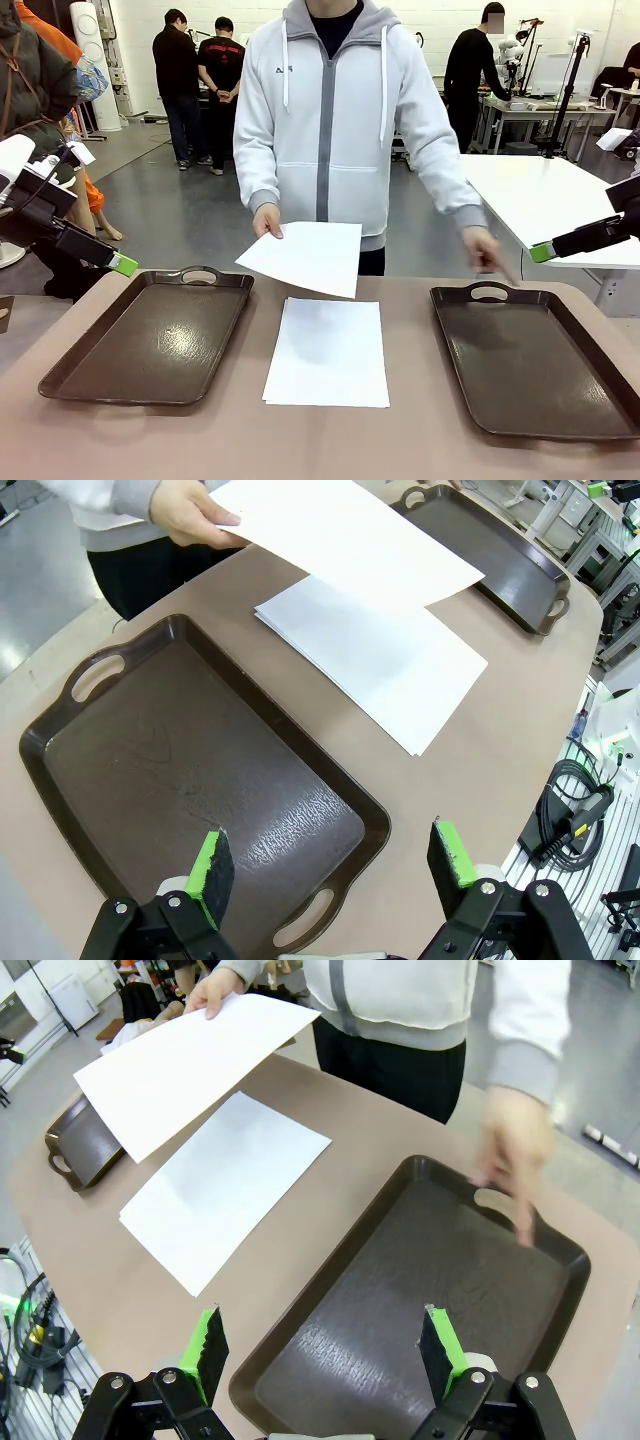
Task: Sort the A4 documents.
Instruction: Receive the A4 Paper.
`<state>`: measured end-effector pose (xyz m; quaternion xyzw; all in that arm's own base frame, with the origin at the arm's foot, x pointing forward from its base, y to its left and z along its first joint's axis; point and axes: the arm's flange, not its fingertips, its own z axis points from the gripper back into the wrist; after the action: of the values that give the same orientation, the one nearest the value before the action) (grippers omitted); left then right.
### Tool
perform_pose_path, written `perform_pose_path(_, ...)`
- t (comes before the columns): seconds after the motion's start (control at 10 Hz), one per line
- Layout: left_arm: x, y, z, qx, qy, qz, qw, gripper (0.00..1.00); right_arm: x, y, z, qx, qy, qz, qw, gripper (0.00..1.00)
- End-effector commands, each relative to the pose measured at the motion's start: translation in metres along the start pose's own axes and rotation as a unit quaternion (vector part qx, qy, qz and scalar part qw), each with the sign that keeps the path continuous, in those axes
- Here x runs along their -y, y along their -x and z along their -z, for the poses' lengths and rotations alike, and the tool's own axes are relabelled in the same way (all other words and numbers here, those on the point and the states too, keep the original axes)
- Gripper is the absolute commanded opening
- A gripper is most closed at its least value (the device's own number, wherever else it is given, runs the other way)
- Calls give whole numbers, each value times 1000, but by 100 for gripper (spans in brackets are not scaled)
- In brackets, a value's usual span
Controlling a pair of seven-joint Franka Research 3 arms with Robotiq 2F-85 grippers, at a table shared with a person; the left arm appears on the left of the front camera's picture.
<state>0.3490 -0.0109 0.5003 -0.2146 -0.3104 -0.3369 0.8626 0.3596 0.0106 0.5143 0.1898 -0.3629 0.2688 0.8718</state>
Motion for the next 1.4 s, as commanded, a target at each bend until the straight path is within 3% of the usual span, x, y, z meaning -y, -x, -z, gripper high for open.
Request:
perform_pose_path(0.0,-2,0,1,4,7,3,1000,100,0,0,2,2,-6,2,1000,100)
perform_pose_path(1.3,-2,0,1,4,7,3,1000,100,0,0,2,2,-6,2,1000,100)
